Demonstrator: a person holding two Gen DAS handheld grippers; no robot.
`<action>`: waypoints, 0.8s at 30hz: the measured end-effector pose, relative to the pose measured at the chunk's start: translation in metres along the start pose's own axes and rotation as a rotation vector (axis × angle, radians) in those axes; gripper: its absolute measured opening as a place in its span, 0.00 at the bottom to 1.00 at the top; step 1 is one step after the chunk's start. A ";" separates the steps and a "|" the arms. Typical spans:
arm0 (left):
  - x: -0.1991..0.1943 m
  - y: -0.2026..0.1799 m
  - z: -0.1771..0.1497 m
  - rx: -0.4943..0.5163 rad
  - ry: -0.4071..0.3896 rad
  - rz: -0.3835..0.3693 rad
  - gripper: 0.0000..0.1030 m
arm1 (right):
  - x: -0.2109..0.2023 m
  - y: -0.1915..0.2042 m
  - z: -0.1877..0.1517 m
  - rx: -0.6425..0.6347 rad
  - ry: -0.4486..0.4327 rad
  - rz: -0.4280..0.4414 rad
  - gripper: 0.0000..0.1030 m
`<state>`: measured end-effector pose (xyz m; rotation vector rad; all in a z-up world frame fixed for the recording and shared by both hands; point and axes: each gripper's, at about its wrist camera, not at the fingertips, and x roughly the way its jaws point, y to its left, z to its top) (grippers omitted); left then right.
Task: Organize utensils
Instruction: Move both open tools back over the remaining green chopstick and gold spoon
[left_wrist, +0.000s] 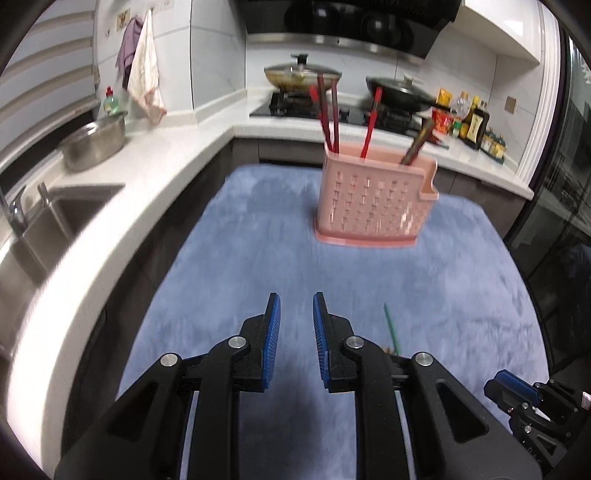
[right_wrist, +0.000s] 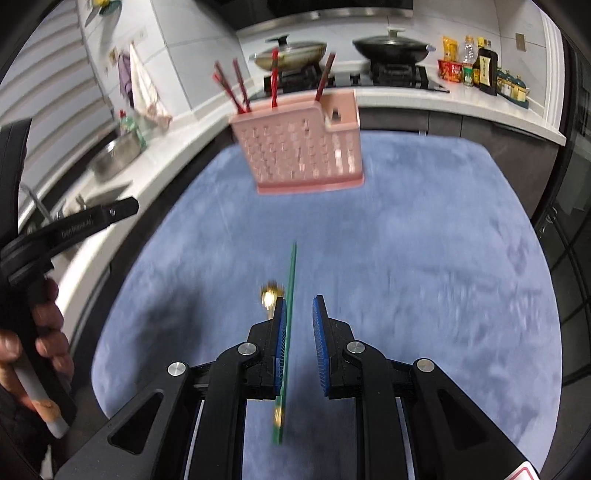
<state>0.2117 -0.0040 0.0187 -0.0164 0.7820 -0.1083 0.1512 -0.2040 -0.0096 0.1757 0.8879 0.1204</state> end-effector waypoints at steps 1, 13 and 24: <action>0.001 0.001 -0.008 0.001 0.013 0.001 0.17 | 0.002 0.001 -0.008 -0.002 0.012 -0.001 0.17; 0.009 -0.001 -0.081 0.022 0.158 -0.018 0.17 | 0.028 0.025 -0.077 -0.047 0.133 0.001 0.17; 0.009 0.000 -0.104 0.034 0.197 -0.023 0.30 | 0.047 0.025 -0.088 -0.056 0.179 -0.015 0.17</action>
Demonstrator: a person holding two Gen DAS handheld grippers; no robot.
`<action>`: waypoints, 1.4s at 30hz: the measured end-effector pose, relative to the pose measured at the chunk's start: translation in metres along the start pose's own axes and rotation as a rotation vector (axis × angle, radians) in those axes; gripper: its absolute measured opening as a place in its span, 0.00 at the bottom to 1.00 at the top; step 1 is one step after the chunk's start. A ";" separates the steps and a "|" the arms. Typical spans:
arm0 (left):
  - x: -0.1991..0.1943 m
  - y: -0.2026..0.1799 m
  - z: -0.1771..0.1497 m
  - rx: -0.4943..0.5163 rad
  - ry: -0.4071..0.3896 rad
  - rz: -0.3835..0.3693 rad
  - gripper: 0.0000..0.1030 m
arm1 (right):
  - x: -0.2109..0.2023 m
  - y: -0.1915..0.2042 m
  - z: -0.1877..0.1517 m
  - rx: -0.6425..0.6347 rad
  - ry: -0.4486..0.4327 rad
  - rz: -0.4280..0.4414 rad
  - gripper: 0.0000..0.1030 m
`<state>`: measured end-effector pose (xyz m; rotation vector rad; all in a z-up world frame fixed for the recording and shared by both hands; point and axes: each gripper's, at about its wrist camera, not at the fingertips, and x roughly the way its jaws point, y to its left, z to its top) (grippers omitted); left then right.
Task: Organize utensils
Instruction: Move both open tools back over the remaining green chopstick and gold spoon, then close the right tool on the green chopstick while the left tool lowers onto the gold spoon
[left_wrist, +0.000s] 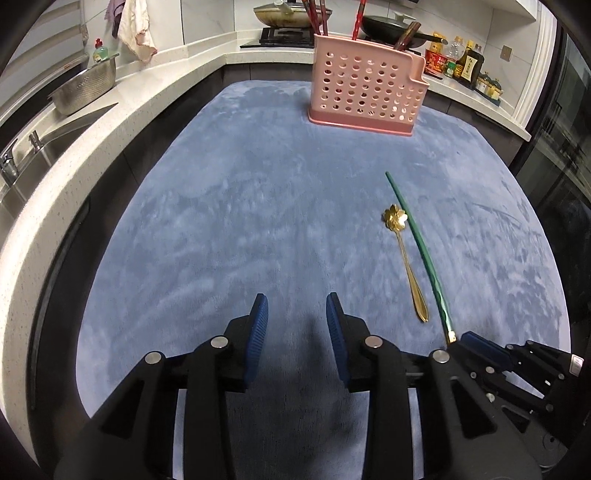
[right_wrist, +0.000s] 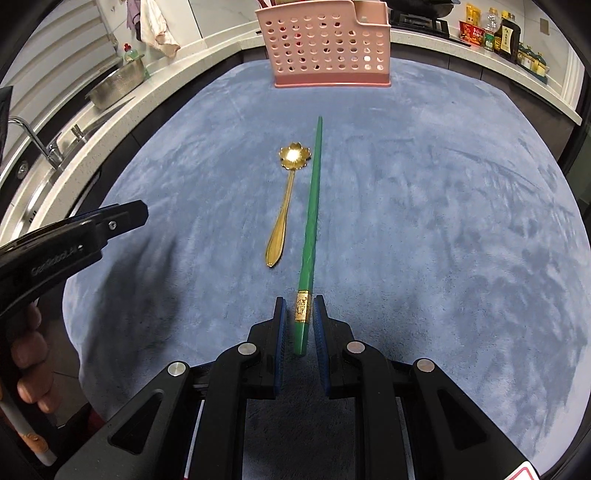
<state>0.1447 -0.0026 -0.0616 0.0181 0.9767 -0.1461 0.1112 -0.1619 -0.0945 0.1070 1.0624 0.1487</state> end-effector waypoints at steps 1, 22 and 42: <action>0.000 0.000 -0.001 0.002 0.001 0.000 0.30 | 0.002 0.000 -0.001 -0.001 0.002 -0.001 0.17; 0.008 -0.017 -0.004 0.031 0.024 -0.022 0.41 | 0.000 -0.016 -0.008 0.035 -0.014 -0.046 0.07; 0.040 -0.086 -0.006 0.070 0.085 -0.111 0.46 | -0.026 -0.064 -0.005 0.165 -0.054 -0.038 0.07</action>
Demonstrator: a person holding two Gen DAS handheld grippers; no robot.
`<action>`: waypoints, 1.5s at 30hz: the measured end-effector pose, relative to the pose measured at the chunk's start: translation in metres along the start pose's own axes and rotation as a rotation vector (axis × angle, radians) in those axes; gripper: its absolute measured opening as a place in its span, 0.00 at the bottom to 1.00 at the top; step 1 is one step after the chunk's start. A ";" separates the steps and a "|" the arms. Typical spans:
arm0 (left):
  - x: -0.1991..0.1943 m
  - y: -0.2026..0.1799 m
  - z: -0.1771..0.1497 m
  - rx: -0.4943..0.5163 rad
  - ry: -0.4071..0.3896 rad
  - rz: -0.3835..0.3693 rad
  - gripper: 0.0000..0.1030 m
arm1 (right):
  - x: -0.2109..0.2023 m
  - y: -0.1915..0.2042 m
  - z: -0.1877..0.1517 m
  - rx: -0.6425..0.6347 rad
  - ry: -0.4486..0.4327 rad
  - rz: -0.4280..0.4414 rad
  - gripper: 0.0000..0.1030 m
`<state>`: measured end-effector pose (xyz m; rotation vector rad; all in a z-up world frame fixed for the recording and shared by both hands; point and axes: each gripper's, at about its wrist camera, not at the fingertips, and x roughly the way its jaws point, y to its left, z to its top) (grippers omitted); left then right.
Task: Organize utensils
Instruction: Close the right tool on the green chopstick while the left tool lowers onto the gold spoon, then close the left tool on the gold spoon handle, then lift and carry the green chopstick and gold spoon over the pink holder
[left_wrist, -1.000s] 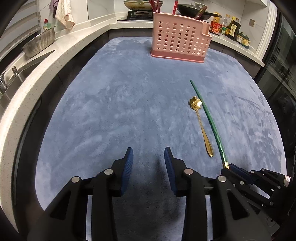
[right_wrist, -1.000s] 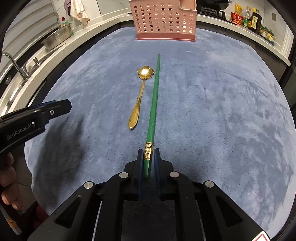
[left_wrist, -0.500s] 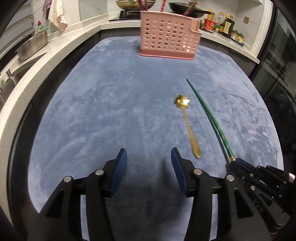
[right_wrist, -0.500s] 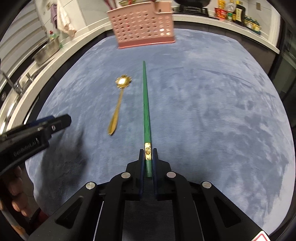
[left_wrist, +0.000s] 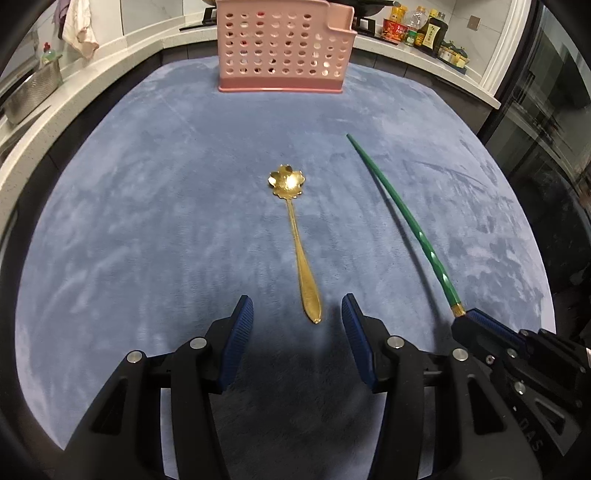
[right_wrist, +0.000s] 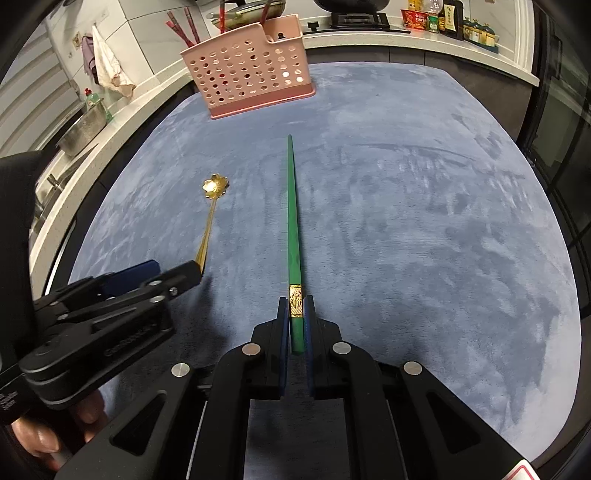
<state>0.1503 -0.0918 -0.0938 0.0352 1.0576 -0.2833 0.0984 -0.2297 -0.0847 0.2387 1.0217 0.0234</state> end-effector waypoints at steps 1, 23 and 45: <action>0.004 -0.001 0.000 0.000 0.004 0.000 0.46 | 0.001 -0.001 0.000 0.003 0.001 0.002 0.07; -0.012 -0.002 -0.003 0.021 -0.037 -0.026 0.10 | -0.001 -0.006 0.002 0.019 -0.003 0.034 0.07; -0.103 0.012 0.050 -0.024 -0.218 -0.057 0.01 | -0.090 0.010 0.059 0.018 -0.214 0.099 0.07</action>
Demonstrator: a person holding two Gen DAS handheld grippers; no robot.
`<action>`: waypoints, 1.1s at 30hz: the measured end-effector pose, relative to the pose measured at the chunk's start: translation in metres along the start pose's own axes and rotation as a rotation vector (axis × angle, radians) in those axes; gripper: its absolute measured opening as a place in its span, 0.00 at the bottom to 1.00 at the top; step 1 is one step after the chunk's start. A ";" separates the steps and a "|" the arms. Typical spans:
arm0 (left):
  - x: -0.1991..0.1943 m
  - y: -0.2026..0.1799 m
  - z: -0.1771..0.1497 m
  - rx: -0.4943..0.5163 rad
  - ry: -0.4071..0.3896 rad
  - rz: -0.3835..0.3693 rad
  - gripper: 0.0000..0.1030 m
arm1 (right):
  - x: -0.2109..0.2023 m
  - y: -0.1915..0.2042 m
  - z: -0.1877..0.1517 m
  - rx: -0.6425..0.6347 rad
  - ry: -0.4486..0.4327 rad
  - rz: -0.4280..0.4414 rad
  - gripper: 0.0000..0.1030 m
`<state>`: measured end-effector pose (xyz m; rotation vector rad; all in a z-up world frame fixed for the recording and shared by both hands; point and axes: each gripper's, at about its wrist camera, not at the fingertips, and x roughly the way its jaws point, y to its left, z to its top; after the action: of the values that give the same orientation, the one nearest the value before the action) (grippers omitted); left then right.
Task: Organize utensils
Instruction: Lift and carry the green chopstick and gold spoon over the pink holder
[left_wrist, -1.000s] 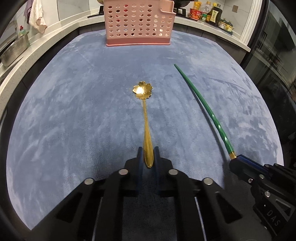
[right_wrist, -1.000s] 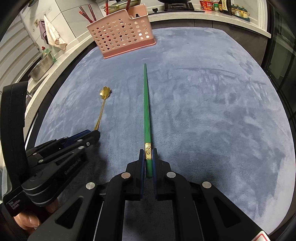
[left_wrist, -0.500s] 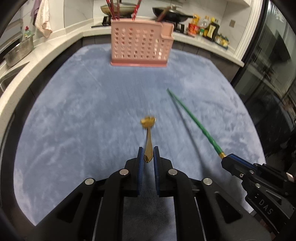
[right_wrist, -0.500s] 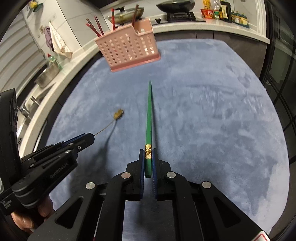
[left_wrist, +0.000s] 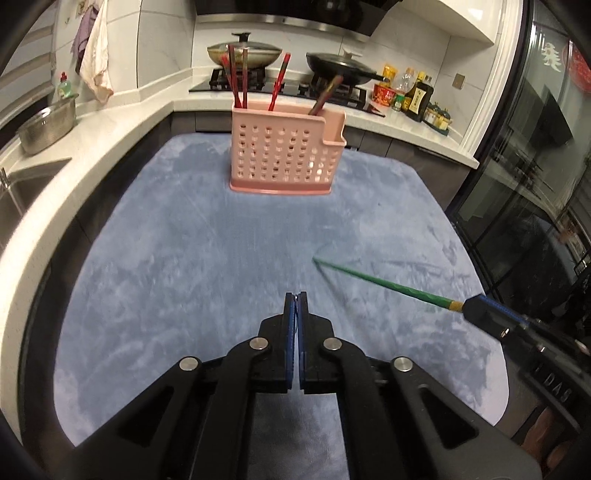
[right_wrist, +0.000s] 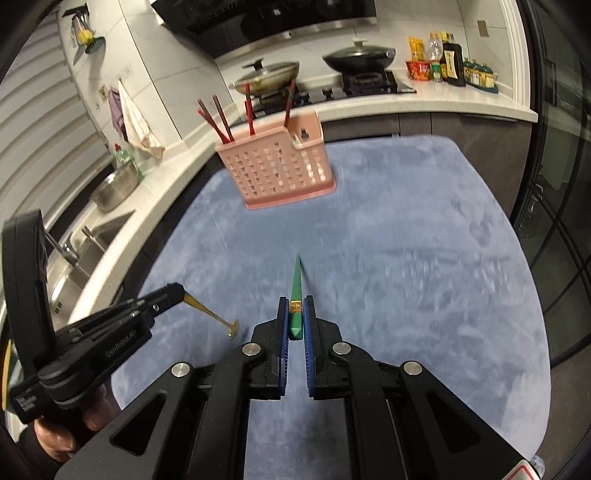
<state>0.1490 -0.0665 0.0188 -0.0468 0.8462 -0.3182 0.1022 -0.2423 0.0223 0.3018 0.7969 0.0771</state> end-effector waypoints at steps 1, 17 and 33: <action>-0.002 0.000 0.004 0.001 -0.004 -0.003 0.01 | -0.003 0.001 0.005 0.002 -0.011 0.005 0.07; -0.043 0.003 0.090 0.007 -0.117 -0.035 0.01 | -0.031 0.009 0.093 -0.004 -0.173 0.038 0.07; -0.032 0.021 0.229 -0.018 -0.283 -0.045 0.01 | -0.020 0.038 0.232 -0.039 -0.384 0.072 0.07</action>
<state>0.3047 -0.0565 0.1906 -0.1252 0.5678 -0.3372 0.2556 -0.2648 0.2004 0.2973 0.4034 0.0988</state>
